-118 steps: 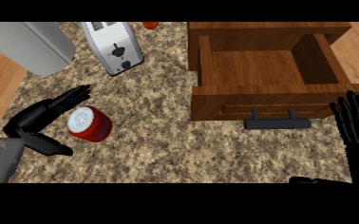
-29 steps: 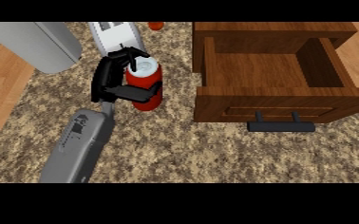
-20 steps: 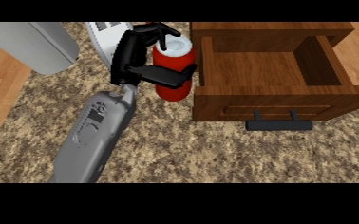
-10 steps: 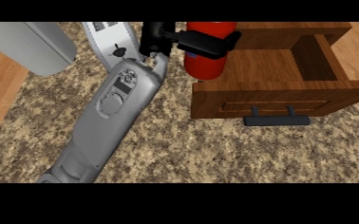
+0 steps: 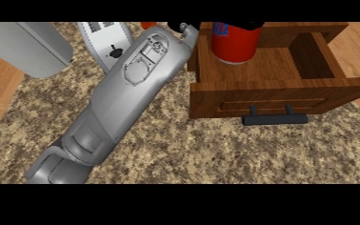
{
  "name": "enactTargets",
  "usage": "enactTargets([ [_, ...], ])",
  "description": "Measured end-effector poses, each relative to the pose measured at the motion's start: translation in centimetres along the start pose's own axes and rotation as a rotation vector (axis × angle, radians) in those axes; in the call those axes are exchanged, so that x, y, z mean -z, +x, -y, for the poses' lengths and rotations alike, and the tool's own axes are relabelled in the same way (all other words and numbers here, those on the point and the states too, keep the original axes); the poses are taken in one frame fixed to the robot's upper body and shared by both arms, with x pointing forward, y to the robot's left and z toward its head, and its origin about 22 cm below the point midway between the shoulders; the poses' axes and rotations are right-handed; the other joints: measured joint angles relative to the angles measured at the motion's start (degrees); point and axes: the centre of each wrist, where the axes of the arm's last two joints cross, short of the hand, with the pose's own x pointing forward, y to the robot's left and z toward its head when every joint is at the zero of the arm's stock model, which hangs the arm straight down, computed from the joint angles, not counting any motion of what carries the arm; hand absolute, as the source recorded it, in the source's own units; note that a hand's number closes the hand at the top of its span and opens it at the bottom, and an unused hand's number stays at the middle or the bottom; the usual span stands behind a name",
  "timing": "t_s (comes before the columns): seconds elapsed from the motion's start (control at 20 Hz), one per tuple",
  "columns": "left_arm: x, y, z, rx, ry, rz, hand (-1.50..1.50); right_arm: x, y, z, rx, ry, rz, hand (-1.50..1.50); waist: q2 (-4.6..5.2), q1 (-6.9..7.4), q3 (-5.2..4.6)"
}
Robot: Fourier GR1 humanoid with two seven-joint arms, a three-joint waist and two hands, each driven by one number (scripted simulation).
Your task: Pick up the can, place it into the drawer and close the drawer
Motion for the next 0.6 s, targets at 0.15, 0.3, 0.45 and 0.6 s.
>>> enactTargets([
  [0.15, 0.6, 0.6, 1.0, 0.020, -0.001, -0.006, 1.50, 0.5, -0.3, -0.2, 0.001, 0.006, -0.004, -1.50, 0.08, -0.19, 0.00],
  [0.3, 1.1, 1.2, 1.7, 0.032, -0.007, -0.019, 1.50, 0.5, -0.3, -0.5, -0.002, 0.007, -0.002, -1.50, 0.14, -0.55, 0.03],
  [0.45, 1.5, 0.7, 2.1, 0.044, 0.001, -0.023, 1.50, 0.8, -0.5, -0.5, 0.005, 0.014, -0.001, -1.50, 0.27, -0.99, 0.04],
  [0.6, 1.7, 0.1, 2.3, 0.064, 0.001, -0.026, 1.50, 1.3, -0.1, -0.5, 0.001, 0.018, 0.009, -1.50, 0.36, -1.32, 0.05],
])
